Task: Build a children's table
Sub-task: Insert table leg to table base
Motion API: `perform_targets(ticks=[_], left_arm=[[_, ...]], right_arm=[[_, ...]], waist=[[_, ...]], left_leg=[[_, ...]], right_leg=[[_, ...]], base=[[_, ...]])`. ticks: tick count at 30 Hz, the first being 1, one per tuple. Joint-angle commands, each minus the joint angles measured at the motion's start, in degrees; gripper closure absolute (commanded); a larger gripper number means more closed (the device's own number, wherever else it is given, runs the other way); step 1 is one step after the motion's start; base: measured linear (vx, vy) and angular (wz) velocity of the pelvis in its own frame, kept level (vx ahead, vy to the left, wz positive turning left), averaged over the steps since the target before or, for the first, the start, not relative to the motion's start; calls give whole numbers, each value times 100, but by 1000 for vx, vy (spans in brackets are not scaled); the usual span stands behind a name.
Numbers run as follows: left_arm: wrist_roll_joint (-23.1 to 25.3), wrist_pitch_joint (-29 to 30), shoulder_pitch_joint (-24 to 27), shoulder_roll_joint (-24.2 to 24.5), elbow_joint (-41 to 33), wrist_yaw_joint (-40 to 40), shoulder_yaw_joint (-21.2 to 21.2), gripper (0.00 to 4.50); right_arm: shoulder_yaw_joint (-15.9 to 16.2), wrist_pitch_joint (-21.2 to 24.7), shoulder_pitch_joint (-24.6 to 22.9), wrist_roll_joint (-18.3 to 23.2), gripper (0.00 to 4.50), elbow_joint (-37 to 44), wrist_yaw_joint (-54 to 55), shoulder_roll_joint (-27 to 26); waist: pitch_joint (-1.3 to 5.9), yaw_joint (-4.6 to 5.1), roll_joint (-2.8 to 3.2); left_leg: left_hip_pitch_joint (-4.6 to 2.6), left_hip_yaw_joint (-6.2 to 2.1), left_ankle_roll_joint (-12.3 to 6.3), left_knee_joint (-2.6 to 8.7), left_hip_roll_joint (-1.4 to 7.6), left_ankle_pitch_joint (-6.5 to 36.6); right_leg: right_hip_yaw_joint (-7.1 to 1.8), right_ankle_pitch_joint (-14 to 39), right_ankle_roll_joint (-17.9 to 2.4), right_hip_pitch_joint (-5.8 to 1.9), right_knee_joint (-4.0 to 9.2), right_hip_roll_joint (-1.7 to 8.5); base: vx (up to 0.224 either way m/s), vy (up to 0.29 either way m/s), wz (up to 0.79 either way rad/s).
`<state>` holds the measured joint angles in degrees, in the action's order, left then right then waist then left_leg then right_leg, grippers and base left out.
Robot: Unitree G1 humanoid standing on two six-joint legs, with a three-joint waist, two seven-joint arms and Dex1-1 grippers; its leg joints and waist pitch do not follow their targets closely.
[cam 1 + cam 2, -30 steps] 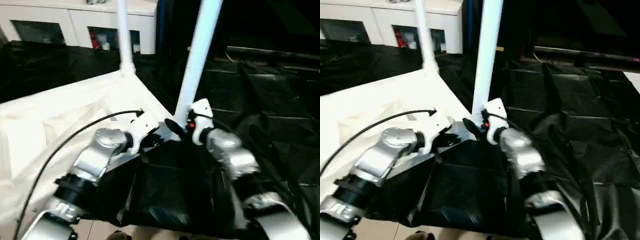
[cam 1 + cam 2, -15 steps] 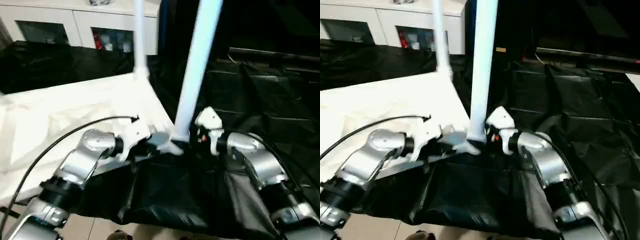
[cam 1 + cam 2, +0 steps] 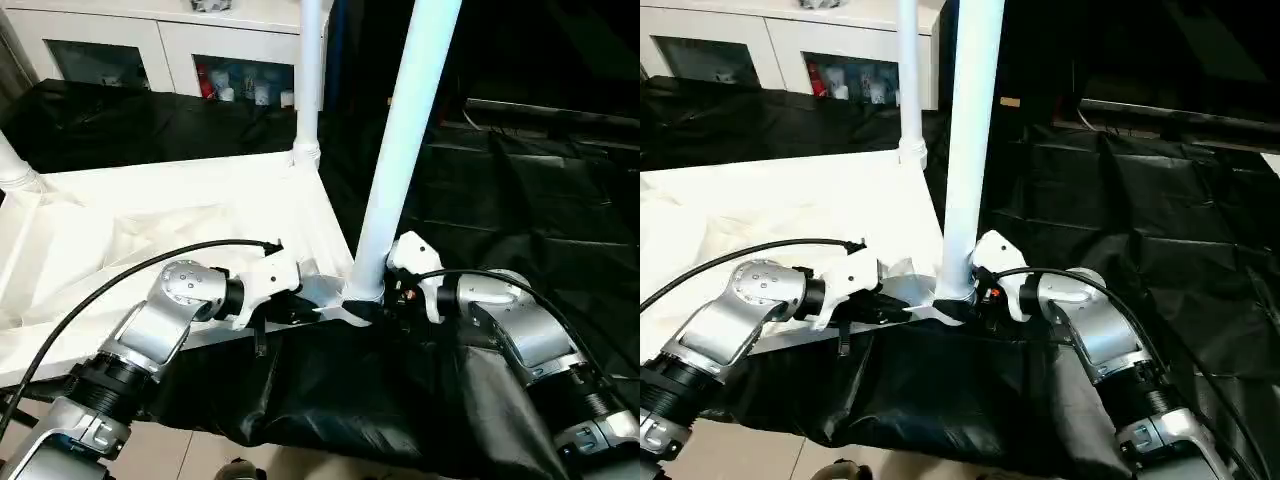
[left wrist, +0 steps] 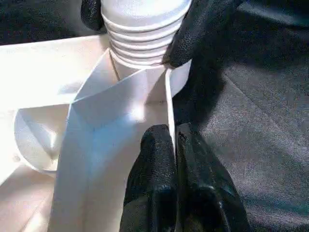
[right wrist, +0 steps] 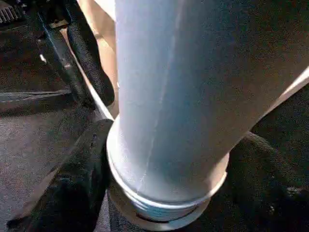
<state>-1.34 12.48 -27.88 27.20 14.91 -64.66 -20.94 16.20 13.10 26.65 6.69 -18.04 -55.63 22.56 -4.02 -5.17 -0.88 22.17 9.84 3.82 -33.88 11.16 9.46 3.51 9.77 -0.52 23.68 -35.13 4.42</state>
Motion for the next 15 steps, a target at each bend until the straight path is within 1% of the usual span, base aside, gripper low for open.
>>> perform_targets(ticks=[1,2,3,4,5,8,9,10,12,13,14,15], left_arm=[[-51,-260,-115,-71,-189,-233,-105,450],[-53,-260,-110,-68,-190,-237,-104,450],[-56,-259,-106,-65,-191,-241,-104,450],[-70,-250,-97,-62,-189,-250,-99,450],[-77,-249,-96,-65,-178,-253,-97,450],[-93,-234,-95,-85,-130,-241,-87,450],[-111,-201,-90,-105,-118,-216,-67,450],[-124,-176,-90,-121,-107,-199,-53,450],[-150,-45,-120,-250,-9,-4,27,450],[-146,-6,-144,-322,52,106,59,450],[-67,62,-202,-447,160,383,99,450],[-9,106,-246,-531,236,572,123,450]], right_arm=[[-16,31,-21,28,128,101,-16,26],[-23,34,-27,38,140,93,-10,11],[-30,38,-32,47,140,86,-4,-3],[-43,50,-53,68,162,78,9,-41],[-56,56,-65,84,165,71,15,-65],[-117,84,-107,146,170,45,36,-147],[-138,100,-128,169,173,48,62,-177],[-150,110,-136,182,173,44,80,-195],[-248,132,-181,223,175,-18,305,-349],[-301,131,-193,215,176,-76,477,-441],[-393,177,-197,200,176,-170,789,-601],[-455,212,-194,190,176,-236,997,-706]], waist=[[465,31,29],[464,30,32],[466,28,33],[470,27,33],[468,31,24],[467,30,32],[468,31,22],[469,26,26],[461,28,23],[456,29,22],[458,35,20],[452,50,13]], left_leg=[[-127,-11,-84,374,183,1166],[-124,-14,-79,374,182,1176],[-129,-12,-75,371,182,1174],[-129,-11,-75,368,181,1147],[-125,-11,-73,369,181,1153],[-128,-11,-64,369,180,1165],[-124,-11,-63,368,178,1173],[-131,-11,-60,368,181,1175],[-128,-10,-46,374,181,1210],[-141,-12,-16,378,181,1269],[-134,-14,-1,379,178,1286],[-140,-25,77,393,175,1364]], right_leg=[[-255,942,-1263,-320,362,321],[-255,982,-1251,-324,364,324],[-255,988,-1247,-319,366,323],[-257,953,-1253,-320,360,321],[-254,967,-1252,-321,362,319],[-254,998,-1242,-317,364,320],[-253,1012,-1236,-320,364,319],[-253,1014,-1235,-315,364,321],[-253,1086,-1224,-314,374,324],[-251,1191,-1216,-301,387,327],[-250,1226,-1208,-308,386,330],[-243,1437,-1142,-303,410,332]], base=[[0,0,0],[0,0,0],[0,0,0],[0,0,0],[0,0,0],[0,0,0],[0,0,0],[0,0,0],[0,0,0],[0,0,0],[0,0,0],[0,0,0]])
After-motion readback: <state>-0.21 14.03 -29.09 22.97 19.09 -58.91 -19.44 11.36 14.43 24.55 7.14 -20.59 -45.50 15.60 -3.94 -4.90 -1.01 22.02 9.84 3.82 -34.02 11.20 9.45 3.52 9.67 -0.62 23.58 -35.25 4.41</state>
